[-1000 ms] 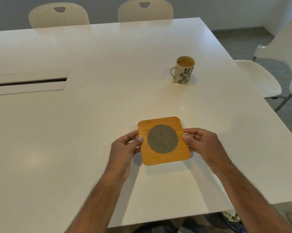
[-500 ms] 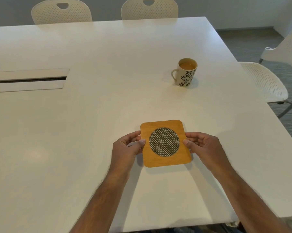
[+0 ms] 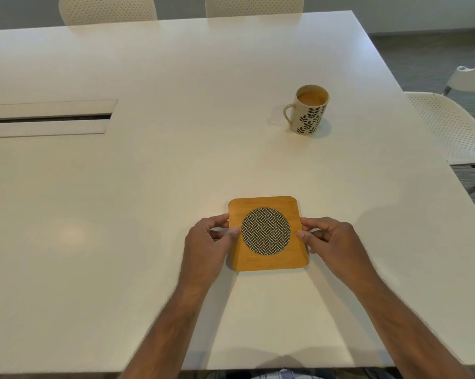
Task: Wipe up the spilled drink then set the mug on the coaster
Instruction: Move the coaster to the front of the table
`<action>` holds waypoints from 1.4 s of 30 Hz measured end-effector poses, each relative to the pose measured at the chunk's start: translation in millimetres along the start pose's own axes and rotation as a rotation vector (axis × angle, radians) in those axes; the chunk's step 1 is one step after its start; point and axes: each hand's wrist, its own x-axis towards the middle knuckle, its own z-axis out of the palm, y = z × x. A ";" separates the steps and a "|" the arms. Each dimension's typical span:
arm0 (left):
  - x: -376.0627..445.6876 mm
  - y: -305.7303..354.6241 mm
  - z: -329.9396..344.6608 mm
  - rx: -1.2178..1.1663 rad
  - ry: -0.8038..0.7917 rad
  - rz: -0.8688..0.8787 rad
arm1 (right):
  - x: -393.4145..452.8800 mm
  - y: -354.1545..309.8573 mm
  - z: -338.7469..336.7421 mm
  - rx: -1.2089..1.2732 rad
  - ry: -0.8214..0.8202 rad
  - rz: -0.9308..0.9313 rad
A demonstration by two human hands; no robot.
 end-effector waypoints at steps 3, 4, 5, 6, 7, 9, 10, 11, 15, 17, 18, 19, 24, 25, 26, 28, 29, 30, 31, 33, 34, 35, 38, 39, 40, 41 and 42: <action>0.2 1.0 0.8 0.081 -0.022 0.007 | 0.2 1.8 2.4 -0.100 -0.001 -0.013; 0.2 1.2 1.2 0.112 -0.027 0.017 | -0.5 1.9 3.2 -0.127 -0.001 -0.019; 0.1 1.5 1.4 0.140 -0.028 0.028 | -1.5 1.7 4.0 -0.160 0.000 -0.033; -0.1 1.8 1.5 0.160 -0.024 0.041 | -2.5 1.1 5.0 -0.201 0.003 -0.055; -0.3 2.2 1.6 0.175 -0.018 0.054 | -3.3 0.4 5.9 -0.242 0.007 -0.077; -1.0 3.3 1.6 0.203 -0.007 0.079 | -4.0 -0.9 6.8 -0.294 0.012 -0.094; -1.3 3.9 1.6 0.212 -0.006 0.086 | -4.2 -1.5 6.8 -0.301 0.015 -0.091; -1.5 4.4 1.6 0.219 -0.006 0.089 | -4.4 -2.0 6.6 -0.301 0.016 -0.084; -1.3 5.8 1.9 0.257 0.000 0.095 | -5.7 -4.5 6.5 -0.312 0.009 -0.073; -1.8 6.6 2.1 0.290 0.005 0.108 | -6.0 -6.0 6.6 -0.313 0.007 -0.070; -1.8 7.0 2.0 0.308 0.008 0.116 | -5.9 -6.6 6.8 -0.322 0.004 -0.073; -1.4 7.0 1.7 0.318 0.011 0.118 | -5.9 -7.0 7.2 -0.339 -0.002 -0.079; 1.8 6.6 -1.2 0.305 0.016 0.087 | -6.1 -7.8 9.2 -0.396 -0.021 -0.099; 2.2 6.7 -1.0 0.309 0.011 0.098 | -5.8 -8.1 8.7 -0.405 -0.031 -0.100; 2.5 6.9 -1.3 0.316 0.004 0.116 | -5.2 -8.5 7.6 -0.410 -0.046 -0.100; 3.7 8.7 -4.7 0.345 -0.026 0.166 | -3.8 -9.9 3.2 -0.403 -0.082 -0.105; 5.2 9.4 -8.4 0.367 -0.050 0.202 | -2.7 -10.8 -0.3 -0.402 -0.102 -0.113; 7.2 10.1 -13.2 0.395 -0.080 0.245 | -1.2 -11.9 -4.1 -0.410 -0.124 -0.127; 9.4 11.0 -18.6 0.428 -0.117 0.281 | 0.8 -13.5 -7.7 -0.426 -0.154 -0.142; 13.4 13.1 -30.0 0.524 -0.199 0.310 | 6.7 -17.0 -14.2 -0.494 -0.244 -0.167; 15.1 14.1 -34.1 0.595 -0.241 0.317 | 10.2 -18.6 -16.6 -0.553 -0.299 -0.189; 16.4 14.6 -36.4 0.671 -0.287 0.322 | 14.1 -20.0 -17.9 -0.628 -0.348 -0.219; 17.5 11.4 -36.8 0.779 -0.458 0.281 | 23.3 -20.4 -17.4 -0.832 -0.438 -0.257; 17.7 9.2 -36.9 0.774 -0.489 0.265 | 25.1 -17.6 -16.2 -0.880 -0.453 -0.262; 18.1 7.2 -37.1 0.770 -0.501 0.258 | 26.4 -14.1 -14.7 -0.911 -0.464 -0.270; 18.4 5.5 -37.3 0.768 -0.502 0.254 | 26.7 -11.1 -13.3 -0.922 -0.477 -0.279; 18.4 4.5 -37.7 0.766 -0.501 0.252 | 26.4 -9.1 -12.5 -0.916 -0.489 -0.286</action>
